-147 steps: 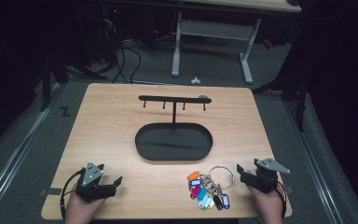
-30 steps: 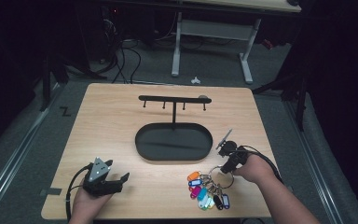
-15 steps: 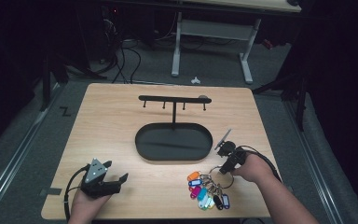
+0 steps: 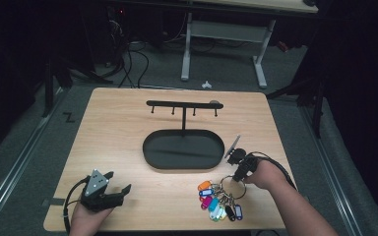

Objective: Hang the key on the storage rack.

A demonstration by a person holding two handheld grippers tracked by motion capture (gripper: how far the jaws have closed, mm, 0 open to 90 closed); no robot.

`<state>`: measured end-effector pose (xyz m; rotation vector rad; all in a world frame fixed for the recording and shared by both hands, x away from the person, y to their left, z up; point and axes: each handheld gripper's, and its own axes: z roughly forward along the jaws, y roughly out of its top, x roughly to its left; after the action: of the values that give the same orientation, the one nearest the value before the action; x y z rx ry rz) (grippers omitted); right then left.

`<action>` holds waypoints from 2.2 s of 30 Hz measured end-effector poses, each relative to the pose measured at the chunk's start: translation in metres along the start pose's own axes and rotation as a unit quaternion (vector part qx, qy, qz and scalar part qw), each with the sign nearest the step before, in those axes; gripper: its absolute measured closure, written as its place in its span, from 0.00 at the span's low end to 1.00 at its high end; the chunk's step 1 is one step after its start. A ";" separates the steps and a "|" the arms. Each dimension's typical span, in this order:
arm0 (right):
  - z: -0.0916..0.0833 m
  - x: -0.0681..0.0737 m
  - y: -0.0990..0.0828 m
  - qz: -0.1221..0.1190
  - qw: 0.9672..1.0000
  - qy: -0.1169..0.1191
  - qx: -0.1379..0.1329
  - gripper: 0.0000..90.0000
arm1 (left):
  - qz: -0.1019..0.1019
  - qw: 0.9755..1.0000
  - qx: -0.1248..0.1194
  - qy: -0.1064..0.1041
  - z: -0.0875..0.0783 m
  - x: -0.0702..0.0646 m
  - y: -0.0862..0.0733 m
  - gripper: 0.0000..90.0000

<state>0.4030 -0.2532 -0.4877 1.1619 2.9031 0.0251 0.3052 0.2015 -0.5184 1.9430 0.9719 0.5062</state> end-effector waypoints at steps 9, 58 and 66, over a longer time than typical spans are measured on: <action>0.000 0.003 0.004 -0.011 1.000 0.004 0.016 0.96 | 0.002 1.000 0.000 -0.004 0.001 0.001 0.001 0.23; -0.150 0.024 -0.008 -0.023 0.997 -0.016 -0.070 0.98 | 0.010 1.000 0.009 -0.020 0.007 -0.004 0.001 0.24; -0.174 0.022 -0.003 -0.023 0.996 -0.027 -0.080 0.98 | 0.009 1.000 0.011 -0.018 0.006 -0.003 0.000 0.24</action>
<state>0.3815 -0.2418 -0.3139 1.0533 2.8199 0.2169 0.3071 0.1961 -0.5214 1.9756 0.9415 0.4705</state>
